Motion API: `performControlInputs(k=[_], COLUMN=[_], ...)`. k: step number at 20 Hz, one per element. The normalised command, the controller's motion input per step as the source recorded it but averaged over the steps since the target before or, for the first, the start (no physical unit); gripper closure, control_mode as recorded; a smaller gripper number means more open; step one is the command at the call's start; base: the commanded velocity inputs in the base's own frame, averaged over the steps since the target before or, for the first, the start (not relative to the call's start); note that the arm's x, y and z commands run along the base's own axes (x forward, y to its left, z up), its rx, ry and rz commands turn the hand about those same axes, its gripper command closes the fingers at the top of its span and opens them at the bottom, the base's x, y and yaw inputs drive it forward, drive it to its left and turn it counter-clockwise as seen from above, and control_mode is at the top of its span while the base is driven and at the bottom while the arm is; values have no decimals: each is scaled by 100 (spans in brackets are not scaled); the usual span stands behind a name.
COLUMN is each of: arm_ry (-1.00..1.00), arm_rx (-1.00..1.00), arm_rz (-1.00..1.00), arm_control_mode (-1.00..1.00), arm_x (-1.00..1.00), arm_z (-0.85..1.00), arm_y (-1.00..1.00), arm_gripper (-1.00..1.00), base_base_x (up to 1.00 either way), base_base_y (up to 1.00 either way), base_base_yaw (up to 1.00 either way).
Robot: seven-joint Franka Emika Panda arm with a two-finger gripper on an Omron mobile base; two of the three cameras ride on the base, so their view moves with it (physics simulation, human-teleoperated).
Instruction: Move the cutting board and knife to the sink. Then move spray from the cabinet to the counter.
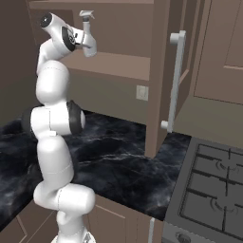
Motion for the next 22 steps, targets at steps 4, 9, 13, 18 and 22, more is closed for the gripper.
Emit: performControlInputs(k=[4,9,13,18,22], arm_ry=[0,0,0,1,1], arm_rx=[0,0,0,0,0], arm_rz=[-3,-3,-3,-1,0], arm_control_mode=[-100,-100,-100,-100,-100], arm_x=[16,16,18,16,15], arm_z=[0,-1,-1,-2,-4], arm_y=[0,0,1,0,0], arm_gripper=[-100,-100,-100,-100,-100], base_base_x=[0,0,0,0,0], base_base_y=[0,0,0,0,0], base_base_yaw=[0,0,0,0,0])
